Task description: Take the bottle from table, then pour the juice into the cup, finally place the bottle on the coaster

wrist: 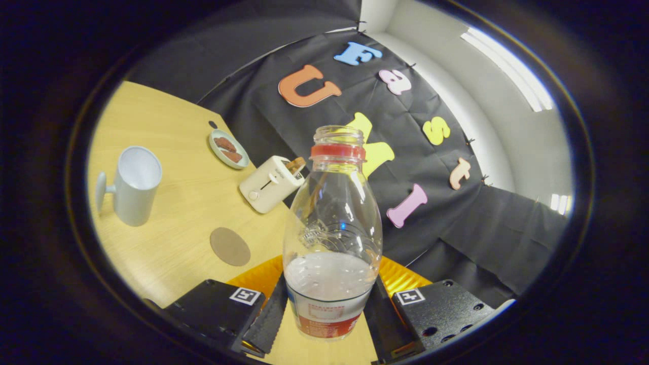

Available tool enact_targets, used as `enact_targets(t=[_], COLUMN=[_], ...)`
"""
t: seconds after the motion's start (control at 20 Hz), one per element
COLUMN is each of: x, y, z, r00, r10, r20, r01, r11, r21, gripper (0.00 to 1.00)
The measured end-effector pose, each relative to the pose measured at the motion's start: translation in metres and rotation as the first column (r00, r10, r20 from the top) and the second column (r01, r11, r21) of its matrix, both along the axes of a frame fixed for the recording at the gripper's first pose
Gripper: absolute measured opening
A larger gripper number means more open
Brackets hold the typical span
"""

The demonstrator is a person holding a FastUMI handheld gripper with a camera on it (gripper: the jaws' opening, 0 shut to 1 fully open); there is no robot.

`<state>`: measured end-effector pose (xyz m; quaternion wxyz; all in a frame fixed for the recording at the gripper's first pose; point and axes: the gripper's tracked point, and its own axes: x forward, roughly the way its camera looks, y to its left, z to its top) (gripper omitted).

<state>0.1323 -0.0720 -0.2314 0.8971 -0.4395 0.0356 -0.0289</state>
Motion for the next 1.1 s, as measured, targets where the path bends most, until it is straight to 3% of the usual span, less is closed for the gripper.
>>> enact_targets(t=[0.3,0.55,1.1], x=[0.003,0.004,0.014], y=[0.030,0.053,0.067], z=[0.006,0.008,0.009], r00=[0.998,0.995,0.993], r10=[0.046,0.081,0.079], r20=[0.034,0.056,0.084], r01=[-0.037,-0.047,-0.007], r11=[0.968,0.889,0.766], r21=[-0.247,-0.456,-0.643], gripper=[0.82,0.82,0.82])
